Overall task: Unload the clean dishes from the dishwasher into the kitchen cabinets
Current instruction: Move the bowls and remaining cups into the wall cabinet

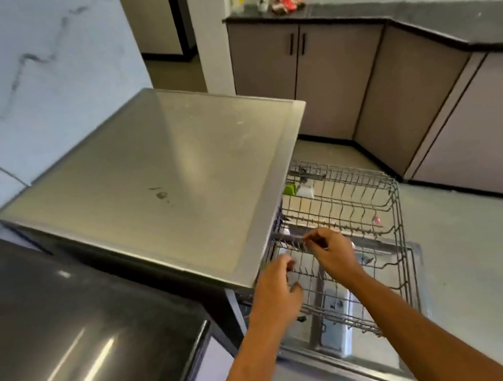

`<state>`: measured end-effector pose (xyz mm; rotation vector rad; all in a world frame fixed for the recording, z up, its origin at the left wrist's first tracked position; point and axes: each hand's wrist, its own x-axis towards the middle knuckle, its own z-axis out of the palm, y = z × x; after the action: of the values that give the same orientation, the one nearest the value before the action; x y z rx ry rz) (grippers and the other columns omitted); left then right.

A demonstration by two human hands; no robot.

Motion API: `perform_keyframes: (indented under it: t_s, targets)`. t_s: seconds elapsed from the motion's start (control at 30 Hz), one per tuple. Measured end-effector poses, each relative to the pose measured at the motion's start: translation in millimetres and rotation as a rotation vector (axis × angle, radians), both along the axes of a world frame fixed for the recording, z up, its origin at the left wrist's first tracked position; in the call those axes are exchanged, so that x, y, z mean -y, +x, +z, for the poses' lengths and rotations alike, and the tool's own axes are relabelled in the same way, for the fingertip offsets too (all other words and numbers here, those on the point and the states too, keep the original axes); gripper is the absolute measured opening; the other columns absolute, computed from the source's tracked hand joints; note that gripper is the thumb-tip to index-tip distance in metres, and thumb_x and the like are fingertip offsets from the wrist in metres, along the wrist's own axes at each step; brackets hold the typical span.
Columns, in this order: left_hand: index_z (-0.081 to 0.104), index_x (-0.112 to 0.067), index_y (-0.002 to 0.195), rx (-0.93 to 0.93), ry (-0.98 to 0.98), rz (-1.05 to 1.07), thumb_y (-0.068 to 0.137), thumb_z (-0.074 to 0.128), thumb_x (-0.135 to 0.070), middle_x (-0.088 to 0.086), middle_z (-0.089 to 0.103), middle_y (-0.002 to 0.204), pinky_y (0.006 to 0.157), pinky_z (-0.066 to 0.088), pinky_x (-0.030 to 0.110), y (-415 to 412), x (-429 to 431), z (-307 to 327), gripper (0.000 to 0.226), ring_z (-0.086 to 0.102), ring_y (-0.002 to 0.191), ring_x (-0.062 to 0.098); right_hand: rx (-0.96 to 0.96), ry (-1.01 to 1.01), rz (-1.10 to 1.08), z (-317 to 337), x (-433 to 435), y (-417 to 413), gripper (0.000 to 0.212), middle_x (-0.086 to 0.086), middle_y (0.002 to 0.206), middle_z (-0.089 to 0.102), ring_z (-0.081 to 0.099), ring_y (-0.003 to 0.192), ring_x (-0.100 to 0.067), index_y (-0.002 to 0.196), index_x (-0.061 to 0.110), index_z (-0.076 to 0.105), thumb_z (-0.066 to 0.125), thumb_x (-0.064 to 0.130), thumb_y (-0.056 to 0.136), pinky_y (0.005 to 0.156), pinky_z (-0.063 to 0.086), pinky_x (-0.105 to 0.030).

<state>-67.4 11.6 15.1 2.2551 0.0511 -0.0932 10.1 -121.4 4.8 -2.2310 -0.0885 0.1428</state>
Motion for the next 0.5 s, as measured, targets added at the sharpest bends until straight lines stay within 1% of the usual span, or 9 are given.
perform_keyframes:
  t_s: [0.03, 0.07, 0.1, 0.13, 0.23, 0.3, 0.4, 0.47, 0.5]
  targets:
    - [0.050, -0.014, 0.126, -0.164, 0.025, -0.054, 0.088, 0.058, -0.010, 0.004, 0.051, 0.126, 0.098, 0.043, 0.026, 3.7, 8.3, -16.1, 0.039, 0.051, 0.115, 0.017, -0.042, -0.066, 0.027, -16.1, 6.1, 5.3, 0.018, -0.002, 0.095, 0.069, 0.063, 0.081, -0.014, 0.105, 0.012, 0.068, 0.057, 0.008, 0.092, 0.065, 0.046, -0.008]
    - [0.047, -0.013, 0.131, -0.314, 0.043, -0.089, 0.089, 0.058, -0.011, 0.007, 0.045, 0.134, 0.101, 0.039, 0.026, 5.1, 15.2, -29.9, 0.043, 0.048, 0.121, 0.020, -0.087, -0.152, 0.096, -32.9, 10.1, 10.0, 0.021, -0.003, 0.100, 0.069, 0.064, 0.086, -0.015, 0.109, 0.013, 0.067, 0.056, 0.007, 0.092, 0.072, 0.051, -0.015]
    - [0.043, -0.013, 0.135, -0.421, 0.046, -0.086, 0.090, 0.057, -0.012, 0.009, 0.041, 0.139, 0.103, 0.038, 0.027, 9.9, 20.8, -44.5, 0.047, 0.045, 0.125, 0.022, -0.134, -0.249, 0.189, -50.7, 11.6, 18.1, 0.026, -0.005, 0.107, 0.068, 0.065, 0.093, -0.017, 0.114, 0.014, 0.064, 0.054, 0.006, 0.091, 0.079, 0.053, -0.021]
    - [0.040, -0.013, 0.138, -0.480, 0.044, -0.056, 0.091, 0.055, -0.012, 0.009, 0.038, 0.142, 0.104, 0.038, 0.028, 11.5, 24.3, -52.7, 0.050, 0.042, 0.128, 0.023, -0.177, -0.336, 0.288, -64.6, 10.4, 22.0, 0.031, -0.006, 0.114, 0.065, 0.063, 0.100, -0.019, 0.119, 0.015, 0.061, 0.053, 0.006, 0.091, 0.085, 0.052, -0.025]
    - [0.025, -0.014, 0.146, -0.534, 0.076, 0.083, 0.092, 0.047, -0.012, 0.009, 0.027, 0.149, 0.108, 0.033, 0.034, 21.7, 27.2, -75.5, 0.059, 0.032, 0.135, 0.026, -0.214, -0.539, 0.553, -99.5, -2.1, 34.2, 0.052, -0.006, 0.139, 0.048, 0.053, 0.121, -0.022, 0.136, 0.023, 0.046, 0.051, 0.002, 0.089, 0.099, 0.047, -0.033]
    - [0.020, -0.015, 0.148, -0.526, 0.120, 0.161, 0.093, 0.045, -0.014, 0.007, 0.022, 0.153, 0.112, 0.031, 0.037, 30.6, 25.3, -89.5, 0.061, 0.029, 0.138, 0.027, -0.175, -0.632, 0.666, -117.6, -15.0, 42.1, 0.064, -0.003, 0.148, 0.036, 0.042, 0.132, -0.026, 0.143, 0.025, 0.035, 0.048, -0.003, 0.088, 0.103, 0.045, -0.040]
    - [0.021, -0.020, 0.147, -0.533, 0.175, 0.262, 0.093, 0.047, -0.021, 0.003, 0.023, 0.155, 0.113, 0.031, 0.043, 43.2, 19.4, -107.0, 0.061, 0.030, 0.139, 0.026, -0.020, -0.716, 0.836, -145.2, -35.3, 52.6, 0.073, -0.005, 0.153, 0.026, 0.036, 0.135, -0.030, 0.148, 0.024, 0.025, 0.051, -0.004, 0.086, 0.099, 0.047, -0.043]
    - [0.021, -0.022, 0.148, -0.545, 0.273, 0.275, 0.094, 0.047, -0.028, -0.001, 0.022, 0.155, 0.117, 0.024, 0.041, 47.4, 16.5, -114.8, 0.060, 0.025, 0.142, 0.023, 0.065, -0.772, 0.918, -165.0, -45.1, 58.4, 0.075, -0.006, 0.153, 0.023, 0.033, 0.135, -0.031, 0.148, 0.024, 0.022, 0.057, 0.000, 0.086, 0.098, 0.047, -0.045]
    - [0.020, -0.022, 0.148, -0.537, 0.323, 0.277, 0.095, 0.045, -0.029, -0.001, 0.021, 0.155, 0.116, 0.020, 0.039, 48.5, 14.5, -118.3, 0.059, 0.024, 0.143, 0.021, 0.076, -0.796, 0.936, -173.7, -49.9, 60.2, 0.075, -0.006, 0.153, 0.022, 0.032, 0.136, -0.031, 0.148, 0.025, 0.021, 0.059, 0.003, 0.086, 0.099, 0.046, -0.046]
